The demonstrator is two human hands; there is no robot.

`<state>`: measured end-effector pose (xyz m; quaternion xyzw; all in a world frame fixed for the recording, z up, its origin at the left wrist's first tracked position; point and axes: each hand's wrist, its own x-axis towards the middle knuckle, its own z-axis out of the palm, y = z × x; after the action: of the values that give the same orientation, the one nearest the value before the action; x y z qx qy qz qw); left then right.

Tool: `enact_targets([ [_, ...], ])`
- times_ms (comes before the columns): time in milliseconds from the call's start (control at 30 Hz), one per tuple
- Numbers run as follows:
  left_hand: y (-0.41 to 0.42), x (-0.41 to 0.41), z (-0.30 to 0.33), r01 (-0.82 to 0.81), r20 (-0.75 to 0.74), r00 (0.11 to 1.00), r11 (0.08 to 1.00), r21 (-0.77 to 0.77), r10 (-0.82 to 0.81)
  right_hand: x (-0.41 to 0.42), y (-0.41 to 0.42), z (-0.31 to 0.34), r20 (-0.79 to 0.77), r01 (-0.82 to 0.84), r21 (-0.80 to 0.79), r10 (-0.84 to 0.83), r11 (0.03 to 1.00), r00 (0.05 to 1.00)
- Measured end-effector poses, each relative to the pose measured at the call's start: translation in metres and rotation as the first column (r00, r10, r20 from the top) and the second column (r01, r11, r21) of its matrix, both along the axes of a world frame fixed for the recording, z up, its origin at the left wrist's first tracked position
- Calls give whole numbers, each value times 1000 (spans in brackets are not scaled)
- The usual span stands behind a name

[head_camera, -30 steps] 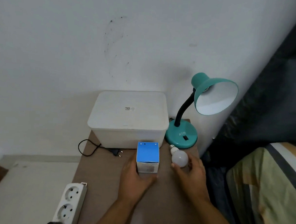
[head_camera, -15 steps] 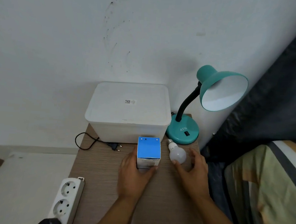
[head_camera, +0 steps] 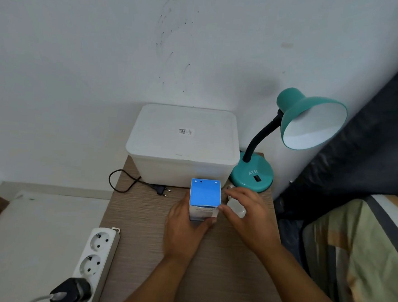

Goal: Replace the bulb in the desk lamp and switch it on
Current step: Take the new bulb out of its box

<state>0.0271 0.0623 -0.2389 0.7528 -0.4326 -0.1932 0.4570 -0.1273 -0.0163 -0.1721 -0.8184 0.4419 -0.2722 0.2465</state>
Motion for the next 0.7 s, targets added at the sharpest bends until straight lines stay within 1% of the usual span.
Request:
enact_targets([
  [133, 0, 1, -4, -8, 0, 1000, 1000, 11, 8, 0, -4, 5, -46, -70, -21, 69, 997, 997],
  [267, -1, 1, -7, -4, 14, 1000, 999, 45, 3, 2, -4, 6, -53, -82, -49, 79, 995, 995],
  [400, -2, 1, -10, -14, 52, 999, 998, 53, 12, 6, -3, 9, -56, -45, -8, 45, 999, 997],
  [533, -3, 1, -10, -26, 76, 997, 999, 47, 22, 6, -3, 11, -97, -48, -5, 47, 999, 994],
  [700, -3, 0, -10, -29, 100, 995, 998, 54, 23, 7, -3, 12, -47, -23, 75, 26, 997, 999],
])
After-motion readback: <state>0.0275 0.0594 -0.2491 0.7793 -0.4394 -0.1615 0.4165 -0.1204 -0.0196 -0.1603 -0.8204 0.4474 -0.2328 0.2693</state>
